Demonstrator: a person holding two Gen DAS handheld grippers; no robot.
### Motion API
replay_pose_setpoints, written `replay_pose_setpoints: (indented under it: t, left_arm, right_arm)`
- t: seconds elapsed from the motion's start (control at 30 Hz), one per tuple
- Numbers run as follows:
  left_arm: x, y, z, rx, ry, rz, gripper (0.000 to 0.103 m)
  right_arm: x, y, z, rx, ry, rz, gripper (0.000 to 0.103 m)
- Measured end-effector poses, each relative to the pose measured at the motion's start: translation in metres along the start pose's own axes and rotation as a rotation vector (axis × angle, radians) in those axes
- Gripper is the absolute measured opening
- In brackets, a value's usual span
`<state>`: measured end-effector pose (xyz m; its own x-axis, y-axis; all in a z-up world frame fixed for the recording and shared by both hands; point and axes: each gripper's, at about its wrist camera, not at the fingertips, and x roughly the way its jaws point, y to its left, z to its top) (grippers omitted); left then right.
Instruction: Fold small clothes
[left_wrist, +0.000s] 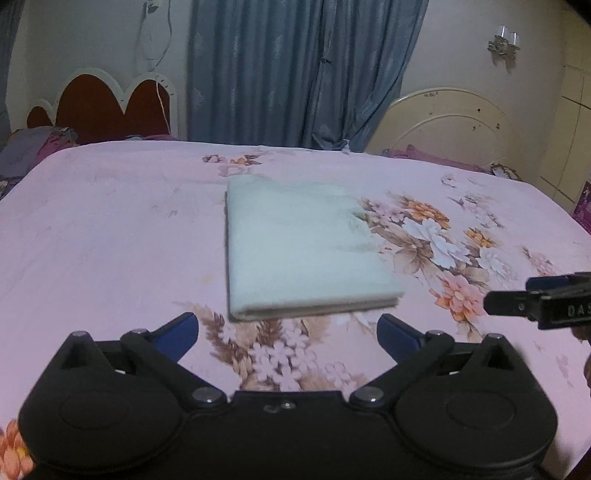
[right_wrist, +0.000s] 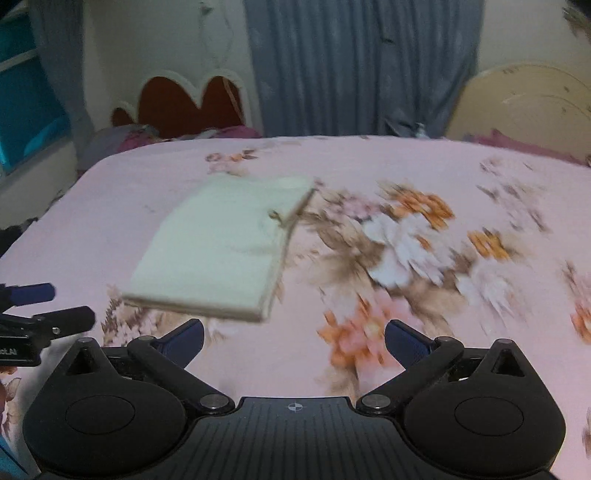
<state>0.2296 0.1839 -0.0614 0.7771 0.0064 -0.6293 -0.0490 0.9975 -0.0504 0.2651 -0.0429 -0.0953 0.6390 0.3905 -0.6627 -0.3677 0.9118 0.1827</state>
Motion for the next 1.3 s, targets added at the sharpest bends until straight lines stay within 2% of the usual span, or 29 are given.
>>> replay_pose_setpoints:
  t: [0.27,0.67,0.9,1.3]
  left_arm:
    - [-0.040,-0.018,-0.009,0.019,-0.035,-0.007,0.102]
    - [-0.122,-0.044,-0.029,0.024,-0.097,-0.027,0.102]
    - [-0.156,-0.054,-0.041,0.014,-0.122,-0.022,0.102]
    - [-0.175,-0.061,-0.043,0.028,-0.150,-0.008,0.102]
  right_arm:
    - [-0.051,0.014,-0.020,0.006,-0.030,-0.032,0.103]
    - [-0.128,0.031,-0.041,-0.002,-0.098,-0.012,0.103]
    - [-0.173,0.038,-0.056,-0.010,-0.140,-0.007,0.103]
    - [-0.202,0.041,-0.073,-0.003,-0.169,-0.005,0.103]
